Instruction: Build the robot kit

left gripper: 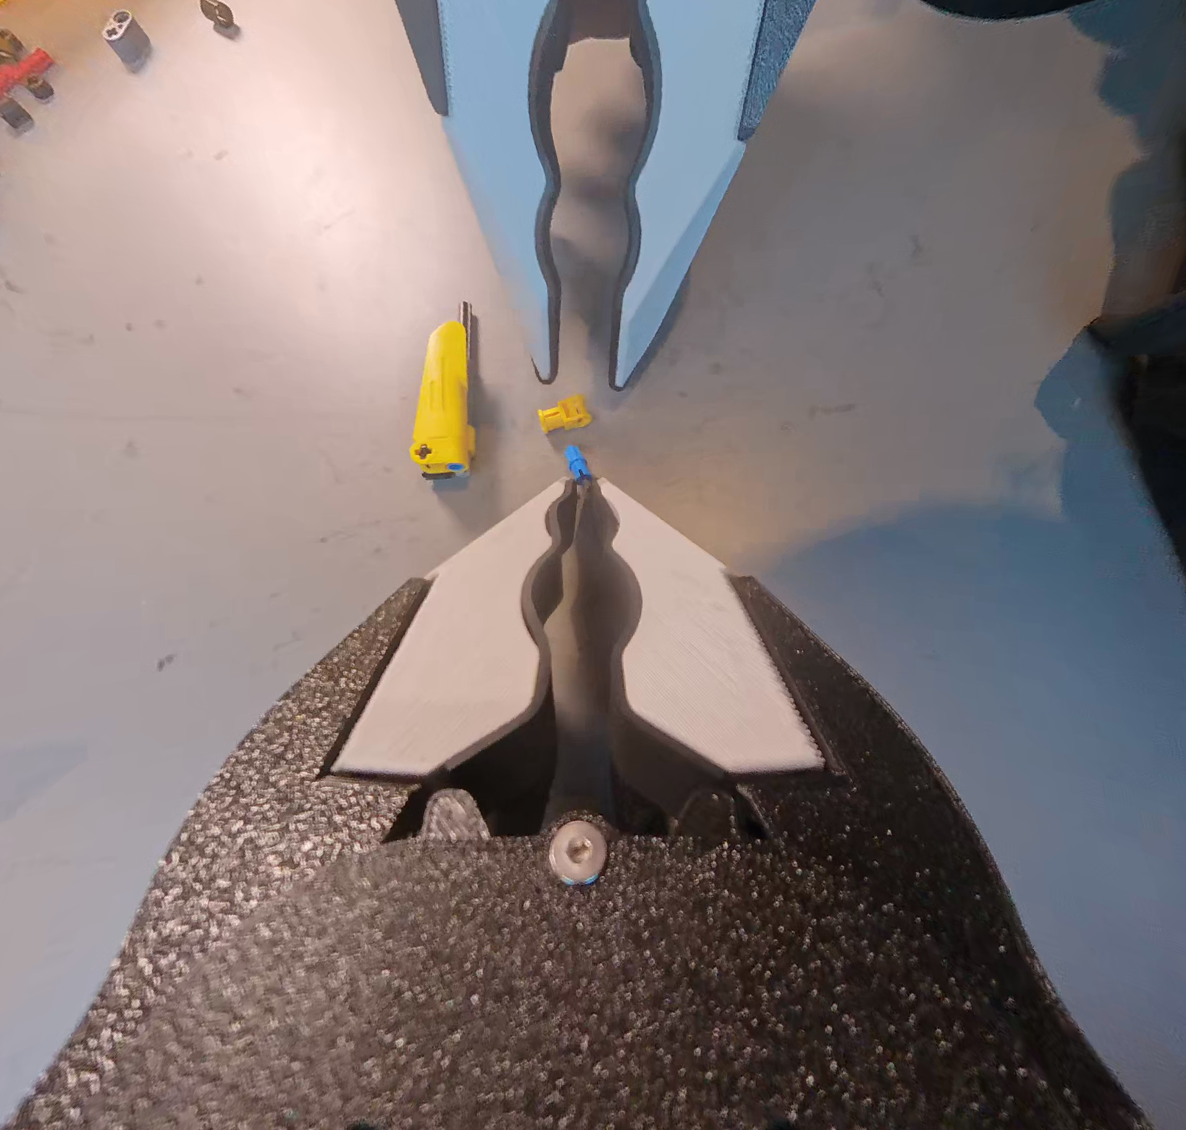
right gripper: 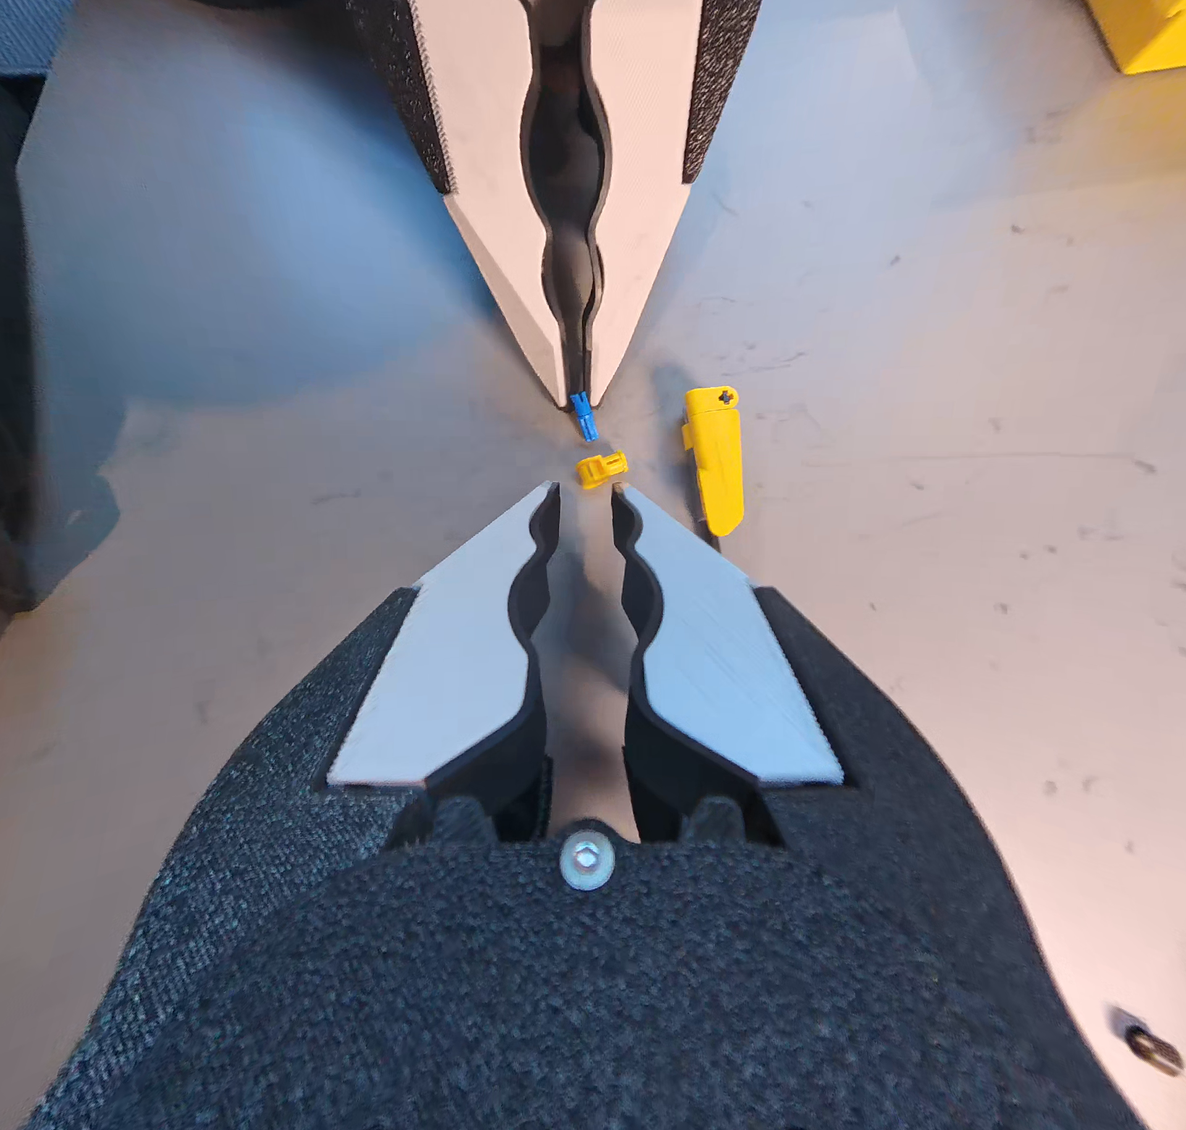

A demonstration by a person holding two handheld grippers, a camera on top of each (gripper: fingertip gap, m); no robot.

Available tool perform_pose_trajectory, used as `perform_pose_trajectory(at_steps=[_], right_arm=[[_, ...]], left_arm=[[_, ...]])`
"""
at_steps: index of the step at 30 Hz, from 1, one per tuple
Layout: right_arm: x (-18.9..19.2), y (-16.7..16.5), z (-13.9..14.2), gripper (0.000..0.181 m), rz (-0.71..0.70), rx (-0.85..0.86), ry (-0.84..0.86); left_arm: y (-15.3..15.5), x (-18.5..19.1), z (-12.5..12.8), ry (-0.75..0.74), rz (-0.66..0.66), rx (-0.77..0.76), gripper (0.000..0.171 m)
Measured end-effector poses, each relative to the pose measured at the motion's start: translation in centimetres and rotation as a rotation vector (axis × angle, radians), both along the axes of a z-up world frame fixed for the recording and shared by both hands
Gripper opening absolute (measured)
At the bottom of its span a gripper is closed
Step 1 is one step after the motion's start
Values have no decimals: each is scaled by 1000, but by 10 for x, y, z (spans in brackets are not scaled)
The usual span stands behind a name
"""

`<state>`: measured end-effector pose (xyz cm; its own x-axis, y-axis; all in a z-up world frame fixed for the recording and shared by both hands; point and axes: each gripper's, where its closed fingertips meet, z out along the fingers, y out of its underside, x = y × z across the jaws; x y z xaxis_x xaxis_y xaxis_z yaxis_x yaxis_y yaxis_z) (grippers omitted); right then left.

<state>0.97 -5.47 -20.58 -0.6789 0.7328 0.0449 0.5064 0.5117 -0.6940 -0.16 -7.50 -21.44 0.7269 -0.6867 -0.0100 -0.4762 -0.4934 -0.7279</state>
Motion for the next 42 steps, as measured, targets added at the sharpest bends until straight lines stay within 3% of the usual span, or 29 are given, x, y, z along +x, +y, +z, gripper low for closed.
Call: perform_pose_trajectory(at_steps=[11,19,42], right_arm=[[-3,-1,-5,18,59,8,-6],[-9,-1,-6,19,102,-11,-20],[-11,-2,-7,19,166,-25,-62]], left_arm=[[-7,-4,1,-4,1,-54,12],[-2,-5,0,29,28,-39,3],[0,0,0,-7,-40,-10,7]])
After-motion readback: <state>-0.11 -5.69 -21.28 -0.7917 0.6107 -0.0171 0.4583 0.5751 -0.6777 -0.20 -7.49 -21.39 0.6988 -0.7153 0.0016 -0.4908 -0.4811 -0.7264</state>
